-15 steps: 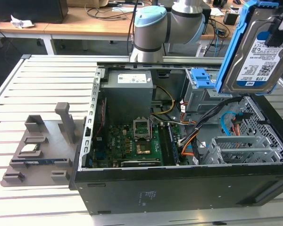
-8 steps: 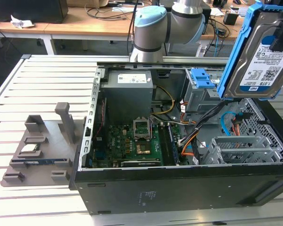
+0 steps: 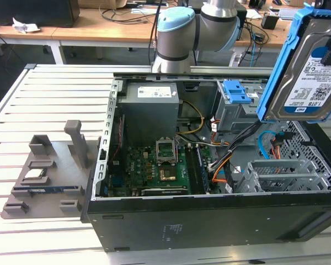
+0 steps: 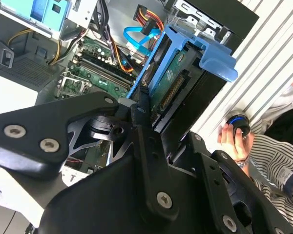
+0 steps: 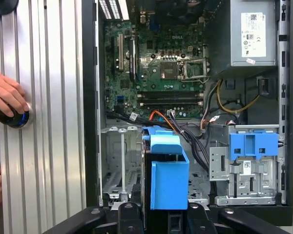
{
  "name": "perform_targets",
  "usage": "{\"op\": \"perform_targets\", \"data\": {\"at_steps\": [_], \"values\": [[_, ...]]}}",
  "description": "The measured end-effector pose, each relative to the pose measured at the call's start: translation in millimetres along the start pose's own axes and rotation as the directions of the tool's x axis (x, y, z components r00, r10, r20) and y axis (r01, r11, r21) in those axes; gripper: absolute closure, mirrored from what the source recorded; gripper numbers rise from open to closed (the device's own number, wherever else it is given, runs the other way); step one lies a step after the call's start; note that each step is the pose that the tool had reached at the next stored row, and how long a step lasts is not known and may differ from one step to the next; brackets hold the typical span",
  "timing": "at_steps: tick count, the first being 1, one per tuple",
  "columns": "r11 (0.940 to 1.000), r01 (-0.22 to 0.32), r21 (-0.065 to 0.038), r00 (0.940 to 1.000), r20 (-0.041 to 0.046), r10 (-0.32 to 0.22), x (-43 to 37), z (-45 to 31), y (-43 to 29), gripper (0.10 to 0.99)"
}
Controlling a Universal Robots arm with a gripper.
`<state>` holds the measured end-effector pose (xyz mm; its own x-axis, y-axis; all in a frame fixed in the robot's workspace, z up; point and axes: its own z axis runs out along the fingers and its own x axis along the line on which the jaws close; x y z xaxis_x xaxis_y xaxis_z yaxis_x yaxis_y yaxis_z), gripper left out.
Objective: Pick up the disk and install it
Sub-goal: 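Pick up the disk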
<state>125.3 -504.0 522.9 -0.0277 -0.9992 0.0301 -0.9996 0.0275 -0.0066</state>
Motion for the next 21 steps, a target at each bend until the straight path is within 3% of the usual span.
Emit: {"op": "perform_targets", "data": {"at_steps": [3, 4, 5, 6, 7, 8, 9, 15, 21], "values": [[1.0000, 0.000, 0.000, 1.0000, 0.0015, 0.000, 4.2, 0.5, -0.1, 0.733], [1.0000, 0.000, 0.000, 1.0000, 0.0068, 0.000, 9.4, 0.9, -0.3, 0.733], [1.0000, 0.000, -0.001, 0.9999, 0.0167, 0.000, 13.5, 1.5, -0.4, 0.733], [1.0000, 0.000, -0.001, 0.9995, 0.0323, 0.000, 15.7, 1.8, -0.4, 0.733], [1.0000, 0.000, -0.001, 0.9988, 0.0489, 0.000, 17.2, 1.9, -0.5, 0.733], [1.0000, 0.000, -0.002, 0.9974, 0.0721, 0.000, 19.5, 2.3, -0.5, 0.733], [1.0000, 0.000, -0.002, 0.9967, 0.0812, 0.001, 21.5, 3.0, -0.6, 0.733], [1.0000, 0.000, -0.002, 0.9966, 0.0821, 0.000, 33.8, 7.5, -1.6, 0.733], [1.0000, 0.000, -0.004, 0.9966, 0.0821, 0.001, 37.9, 17.2, -6.7, 0.733]]}}
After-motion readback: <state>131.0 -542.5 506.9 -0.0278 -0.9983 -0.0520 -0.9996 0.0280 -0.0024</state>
